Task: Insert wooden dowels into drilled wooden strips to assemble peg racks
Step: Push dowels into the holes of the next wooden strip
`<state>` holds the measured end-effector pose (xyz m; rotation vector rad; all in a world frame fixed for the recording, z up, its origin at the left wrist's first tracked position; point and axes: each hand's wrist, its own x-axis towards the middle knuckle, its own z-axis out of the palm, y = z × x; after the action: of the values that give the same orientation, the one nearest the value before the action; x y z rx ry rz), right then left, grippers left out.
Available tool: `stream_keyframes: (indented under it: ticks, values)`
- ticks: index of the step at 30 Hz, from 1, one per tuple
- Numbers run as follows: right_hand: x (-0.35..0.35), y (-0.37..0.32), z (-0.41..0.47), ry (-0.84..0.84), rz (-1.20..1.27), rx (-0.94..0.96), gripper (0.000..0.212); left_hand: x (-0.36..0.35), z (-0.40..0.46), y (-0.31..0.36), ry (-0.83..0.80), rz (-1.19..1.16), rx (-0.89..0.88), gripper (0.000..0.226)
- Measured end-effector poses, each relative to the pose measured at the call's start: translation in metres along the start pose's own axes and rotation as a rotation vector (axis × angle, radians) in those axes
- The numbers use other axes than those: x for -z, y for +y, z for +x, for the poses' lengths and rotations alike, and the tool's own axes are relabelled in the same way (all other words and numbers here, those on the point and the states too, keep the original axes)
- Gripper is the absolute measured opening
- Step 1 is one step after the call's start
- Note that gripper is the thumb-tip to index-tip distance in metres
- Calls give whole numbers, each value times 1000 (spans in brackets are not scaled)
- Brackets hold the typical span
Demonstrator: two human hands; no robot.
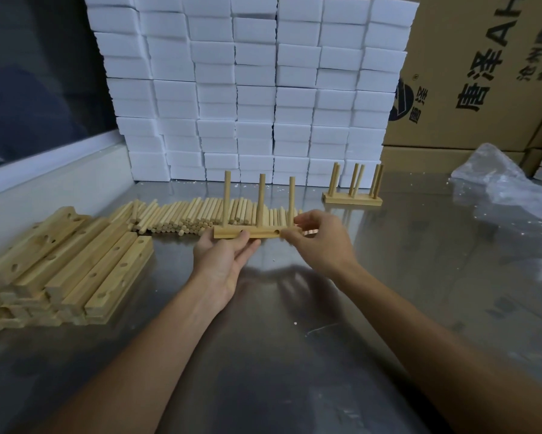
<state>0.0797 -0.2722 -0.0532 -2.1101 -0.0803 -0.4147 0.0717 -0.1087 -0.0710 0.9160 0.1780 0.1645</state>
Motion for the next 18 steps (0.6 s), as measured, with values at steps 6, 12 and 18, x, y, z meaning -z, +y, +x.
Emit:
stream_keyframes:
  ticks: [6,12,18]
  values:
    - [5,7,4,-26,-82,103,40,-4,0,-7,-35,58,-25,20]
    - [33,23,16,-52,-111,147,27,-20,7,-12,-43,332,-58,24]
    - [64,58,38,77,-114,117,14,-55,28,-22,-38,585,-59,47]
